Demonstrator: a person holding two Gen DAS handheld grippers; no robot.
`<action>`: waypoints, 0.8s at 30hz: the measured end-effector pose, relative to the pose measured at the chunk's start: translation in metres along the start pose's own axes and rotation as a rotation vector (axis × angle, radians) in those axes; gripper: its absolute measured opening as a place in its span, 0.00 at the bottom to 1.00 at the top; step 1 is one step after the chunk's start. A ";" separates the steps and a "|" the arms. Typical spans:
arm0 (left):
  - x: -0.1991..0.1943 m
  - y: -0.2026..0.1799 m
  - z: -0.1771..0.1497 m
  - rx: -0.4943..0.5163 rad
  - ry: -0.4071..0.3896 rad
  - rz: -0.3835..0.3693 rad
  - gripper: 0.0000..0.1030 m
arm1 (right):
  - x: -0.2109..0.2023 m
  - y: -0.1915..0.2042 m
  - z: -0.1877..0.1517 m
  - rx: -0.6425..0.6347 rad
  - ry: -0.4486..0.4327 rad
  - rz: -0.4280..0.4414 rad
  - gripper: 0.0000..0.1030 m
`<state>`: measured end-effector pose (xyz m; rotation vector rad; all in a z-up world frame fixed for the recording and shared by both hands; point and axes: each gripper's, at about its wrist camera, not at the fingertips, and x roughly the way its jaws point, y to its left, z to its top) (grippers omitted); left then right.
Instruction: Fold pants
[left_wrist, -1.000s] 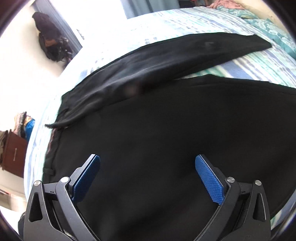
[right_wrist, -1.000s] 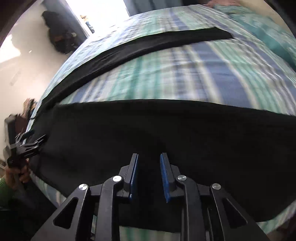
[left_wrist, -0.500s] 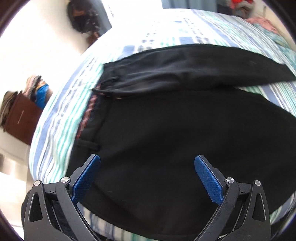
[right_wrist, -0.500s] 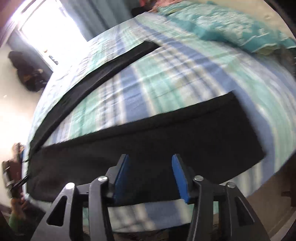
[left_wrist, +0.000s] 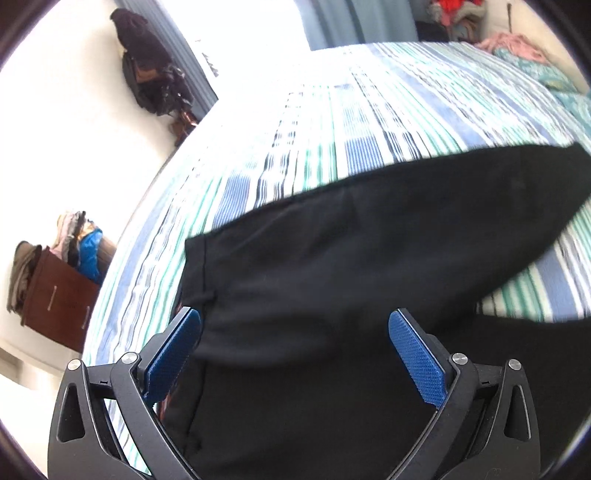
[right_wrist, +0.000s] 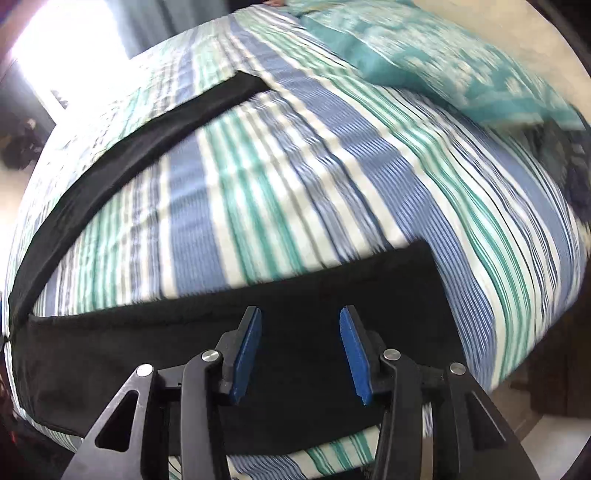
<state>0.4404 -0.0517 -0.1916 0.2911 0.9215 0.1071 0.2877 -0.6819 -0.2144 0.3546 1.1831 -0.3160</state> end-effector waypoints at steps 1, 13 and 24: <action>0.008 -0.005 0.014 -0.018 -0.014 0.014 1.00 | 0.005 0.024 0.020 -0.052 -0.010 0.036 0.49; 0.122 -0.003 0.013 -0.281 0.038 -0.018 1.00 | 0.176 0.246 0.212 -0.508 0.071 0.353 0.50; 0.120 -0.008 0.008 -0.298 -0.019 -0.021 0.99 | 0.216 0.059 0.367 -0.067 -0.004 0.073 0.45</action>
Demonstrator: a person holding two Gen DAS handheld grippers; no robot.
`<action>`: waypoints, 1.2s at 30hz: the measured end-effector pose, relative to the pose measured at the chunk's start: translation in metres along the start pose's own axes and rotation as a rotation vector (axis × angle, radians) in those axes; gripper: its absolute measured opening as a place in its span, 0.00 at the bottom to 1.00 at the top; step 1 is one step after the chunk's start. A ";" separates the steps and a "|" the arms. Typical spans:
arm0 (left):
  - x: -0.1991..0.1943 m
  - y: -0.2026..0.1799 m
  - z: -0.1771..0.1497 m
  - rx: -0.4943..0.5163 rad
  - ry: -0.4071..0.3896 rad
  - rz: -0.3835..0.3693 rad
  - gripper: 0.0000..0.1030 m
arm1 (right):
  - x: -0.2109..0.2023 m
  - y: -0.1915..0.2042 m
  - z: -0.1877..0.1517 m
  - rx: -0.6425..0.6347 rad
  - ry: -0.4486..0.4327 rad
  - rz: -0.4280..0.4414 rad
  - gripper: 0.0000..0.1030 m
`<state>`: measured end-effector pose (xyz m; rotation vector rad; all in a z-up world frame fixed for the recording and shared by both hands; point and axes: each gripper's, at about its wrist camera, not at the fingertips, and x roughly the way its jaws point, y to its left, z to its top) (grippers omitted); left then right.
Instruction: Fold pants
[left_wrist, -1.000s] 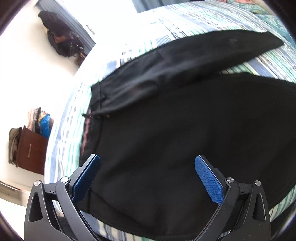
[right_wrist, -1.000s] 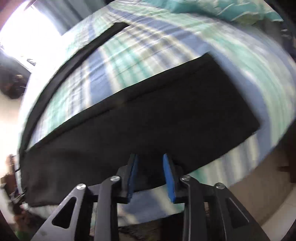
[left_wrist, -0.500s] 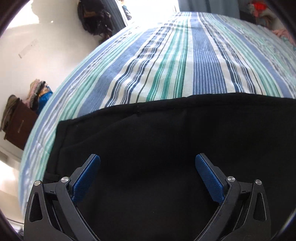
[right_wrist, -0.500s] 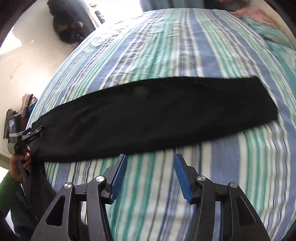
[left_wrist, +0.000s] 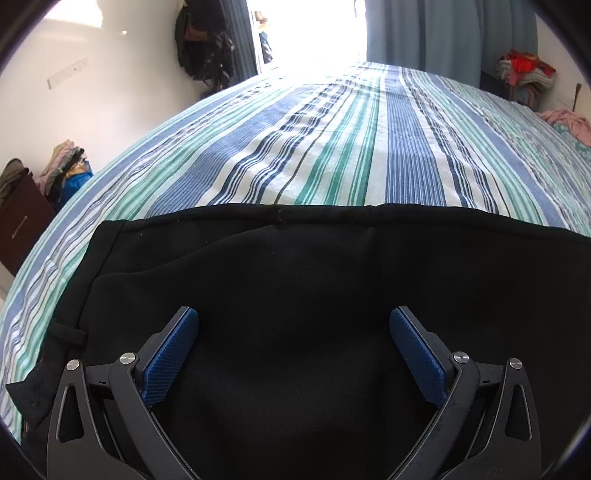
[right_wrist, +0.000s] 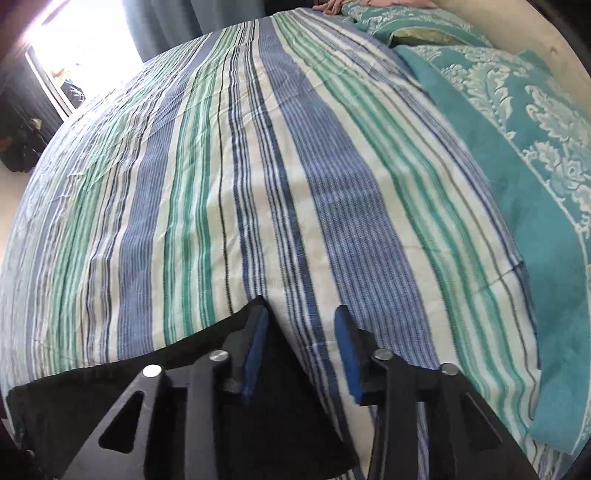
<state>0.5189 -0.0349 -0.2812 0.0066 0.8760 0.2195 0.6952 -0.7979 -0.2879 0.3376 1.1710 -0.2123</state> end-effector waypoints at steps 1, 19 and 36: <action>0.000 0.000 0.000 -0.001 -0.002 -0.001 0.99 | 0.007 0.008 -0.001 -0.031 0.017 0.014 0.45; -0.034 -0.015 0.016 0.120 0.155 0.126 0.99 | -0.251 -0.008 -0.382 0.142 -0.322 0.119 0.09; -0.167 0.054 -0.144 0.146 0.188 -0.058 0.99 | -0.280 0.069 -0.535 0.100 -0.409 0.235 0.69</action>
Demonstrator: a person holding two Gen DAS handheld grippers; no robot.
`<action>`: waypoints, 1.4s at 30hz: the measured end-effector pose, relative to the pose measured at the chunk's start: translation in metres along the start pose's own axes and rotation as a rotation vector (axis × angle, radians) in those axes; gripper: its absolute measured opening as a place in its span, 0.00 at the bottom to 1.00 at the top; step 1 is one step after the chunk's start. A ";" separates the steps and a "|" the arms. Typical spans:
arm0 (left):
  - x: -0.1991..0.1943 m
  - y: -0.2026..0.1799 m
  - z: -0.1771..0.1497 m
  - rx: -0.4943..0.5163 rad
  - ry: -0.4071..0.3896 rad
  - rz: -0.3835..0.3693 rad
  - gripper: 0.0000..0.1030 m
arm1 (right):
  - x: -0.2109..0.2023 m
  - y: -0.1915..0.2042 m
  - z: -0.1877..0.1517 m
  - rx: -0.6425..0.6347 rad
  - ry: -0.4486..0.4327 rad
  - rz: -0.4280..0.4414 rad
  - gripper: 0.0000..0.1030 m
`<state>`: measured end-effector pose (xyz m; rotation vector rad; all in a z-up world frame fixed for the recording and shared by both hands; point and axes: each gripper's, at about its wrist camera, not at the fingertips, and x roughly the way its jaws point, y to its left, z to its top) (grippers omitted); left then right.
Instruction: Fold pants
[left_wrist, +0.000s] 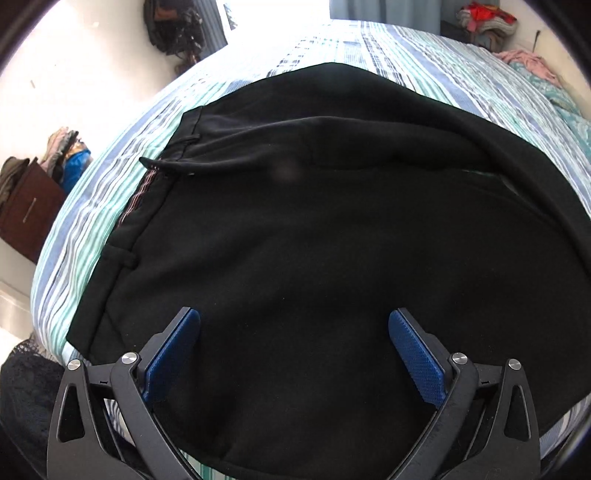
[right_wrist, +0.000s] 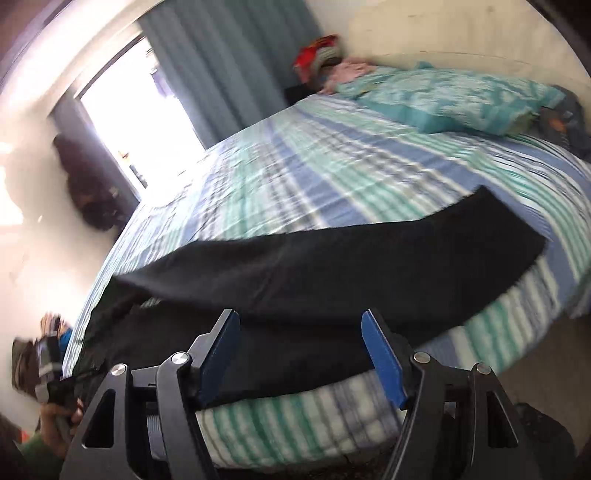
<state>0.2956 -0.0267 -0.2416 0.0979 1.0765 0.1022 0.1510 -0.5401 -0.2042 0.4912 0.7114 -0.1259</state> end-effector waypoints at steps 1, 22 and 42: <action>-0.003 0.001 0.004 0.004 -0.008 0.002 0.99 | 0.012 0.016 -0.004 -0.068 0.026 0.019 0.71; 0.015 0.007 -0.007 -0.037 -0.115 -0.030 1.00 | 0.063 -0.097 -0.030 0.624 0.045 0.216 0.71; 0.072 0.008 0.222 -0.429 0.181 -0.343 0.99 | -0.021 -0.083 0.026 0.416 -0.248 0.098 0.06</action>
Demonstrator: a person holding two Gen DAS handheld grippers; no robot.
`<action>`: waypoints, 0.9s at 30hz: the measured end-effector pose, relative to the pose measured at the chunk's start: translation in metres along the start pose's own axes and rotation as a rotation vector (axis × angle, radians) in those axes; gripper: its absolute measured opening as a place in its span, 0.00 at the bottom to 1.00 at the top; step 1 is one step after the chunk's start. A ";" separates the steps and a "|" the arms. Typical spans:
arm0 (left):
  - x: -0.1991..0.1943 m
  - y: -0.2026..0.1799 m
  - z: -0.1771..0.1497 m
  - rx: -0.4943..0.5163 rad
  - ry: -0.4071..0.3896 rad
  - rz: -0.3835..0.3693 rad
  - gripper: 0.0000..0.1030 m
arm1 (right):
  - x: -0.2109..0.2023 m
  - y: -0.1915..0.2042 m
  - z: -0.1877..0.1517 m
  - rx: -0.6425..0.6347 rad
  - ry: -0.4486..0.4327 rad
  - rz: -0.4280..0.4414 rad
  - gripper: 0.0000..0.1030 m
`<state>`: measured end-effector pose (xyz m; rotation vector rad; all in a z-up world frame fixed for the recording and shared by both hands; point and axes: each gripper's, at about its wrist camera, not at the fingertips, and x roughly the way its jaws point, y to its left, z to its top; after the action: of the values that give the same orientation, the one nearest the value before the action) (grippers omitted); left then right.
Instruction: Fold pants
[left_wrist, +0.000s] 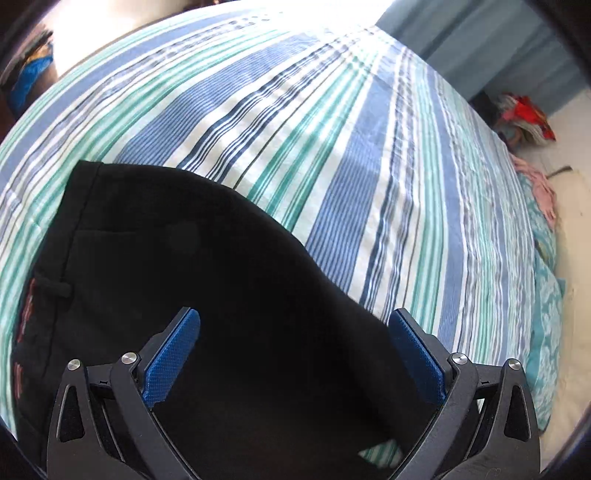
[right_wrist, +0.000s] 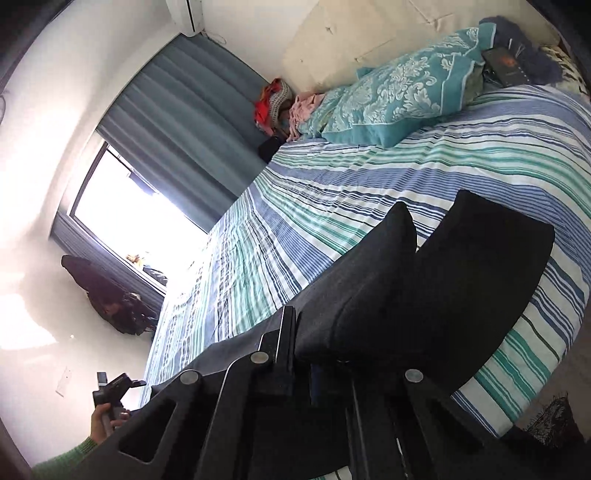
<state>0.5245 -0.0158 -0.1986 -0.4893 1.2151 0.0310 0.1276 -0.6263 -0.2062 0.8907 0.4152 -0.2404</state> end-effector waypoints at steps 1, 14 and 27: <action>0.009 0.002 0.008 -0.035 0.015 -0.002 0.99 | -0.004 0.003 0.000 -0.009 -0.007 0.007 0.06; -0.101 0.011 -0.046 0.107 -0.119 -0.130 0.06 | -0.014 -0.002 0.065 -0.076 0.056 -0.023 0.06; -0.083 0.091 -0.251 0.227 0.020 0.021 0.08 | 0.050 -0.105 0.071 -0.182 0.436 -0.451 0.06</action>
<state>0.2464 -0.0096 -0.2198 -0.2792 1.2262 -0.0928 0.1512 -0.7480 -0.2631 0.6573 1.0317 -0.4158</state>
